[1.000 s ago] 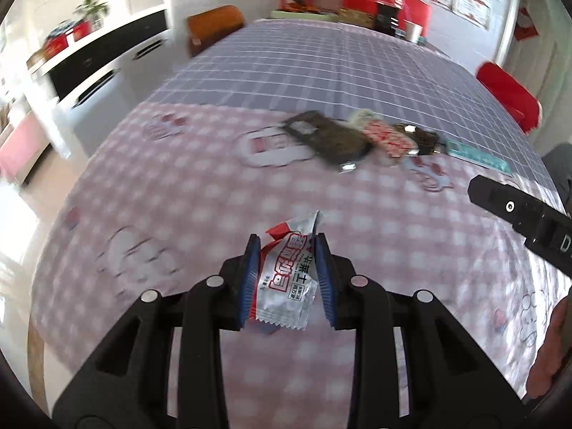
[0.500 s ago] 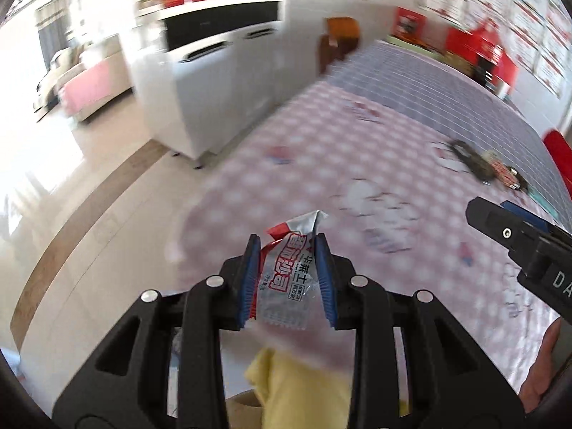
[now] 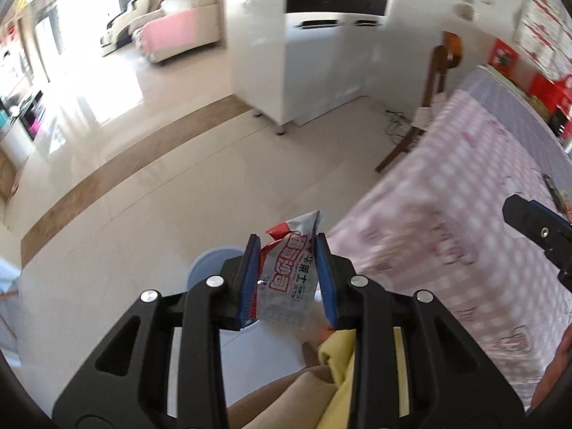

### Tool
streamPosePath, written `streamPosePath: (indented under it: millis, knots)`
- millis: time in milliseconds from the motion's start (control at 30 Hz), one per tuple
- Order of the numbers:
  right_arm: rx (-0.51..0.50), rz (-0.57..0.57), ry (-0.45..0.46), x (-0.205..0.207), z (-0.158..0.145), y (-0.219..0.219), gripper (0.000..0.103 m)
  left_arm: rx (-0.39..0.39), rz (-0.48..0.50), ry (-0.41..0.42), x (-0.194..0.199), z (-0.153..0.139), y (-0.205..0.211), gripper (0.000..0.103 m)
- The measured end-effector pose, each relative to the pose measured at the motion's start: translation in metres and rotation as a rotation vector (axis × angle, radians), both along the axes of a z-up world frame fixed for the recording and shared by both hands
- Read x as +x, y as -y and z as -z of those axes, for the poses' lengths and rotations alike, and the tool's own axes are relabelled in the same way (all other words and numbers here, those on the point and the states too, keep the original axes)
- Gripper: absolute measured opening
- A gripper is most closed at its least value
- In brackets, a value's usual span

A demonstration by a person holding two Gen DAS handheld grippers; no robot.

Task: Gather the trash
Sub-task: 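Carry the dropper bottle and snack packet off the table toward the blue bin, then open the left gripper over the bin while the right gripper releases the dropper bottle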

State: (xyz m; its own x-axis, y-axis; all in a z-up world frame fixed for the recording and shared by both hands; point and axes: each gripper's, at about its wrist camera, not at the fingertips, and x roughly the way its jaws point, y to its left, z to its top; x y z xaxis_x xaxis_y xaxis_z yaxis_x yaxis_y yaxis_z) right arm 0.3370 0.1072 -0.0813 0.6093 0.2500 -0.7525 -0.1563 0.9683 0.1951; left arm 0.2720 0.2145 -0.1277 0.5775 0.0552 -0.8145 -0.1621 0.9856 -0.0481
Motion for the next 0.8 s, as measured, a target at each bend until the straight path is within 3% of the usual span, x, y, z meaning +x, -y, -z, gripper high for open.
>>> streamPosePath:
  millis: [233,300,333,400,667,800]
  knots:
    - [-0.015,-0.077,-0.018,0.003,0.009,-0.045,0.060,0.000,-0.074,-0.051,-0.011,0.016,-0.040,0.031]
    - [-0.018,-0.090,-0.024,0.003,0.011,-0.053,0.060,-0.004,-0.085,-0.062,-0.012,0.019,-0.047,0.036]
    - [-0.019,-0.095,-0.026,0.002,0.012,-0.057,0.060,-0.003,-0.097,-0.067,-0.013,0.020,-0.051,0.056]
    - [-0.023,-0.103,-0.029,0.001,0.014,-0.064,0.060,0.026,-0.135,-0.057,-0.014,0.020,-0.058,0.073]
    - [-0.056,-0.130,-0.070,0.005,0.029,-0.087,0.060,0.023,-0.204,-0.075,-0.031,0.028,-0.093,0.073]
    - [-0.088,-0.198,-0.116,0.010,0.046,-0.116,0.060,0.025,-0.259,-0.100,-0.046,0.036,-0.111,0.073]
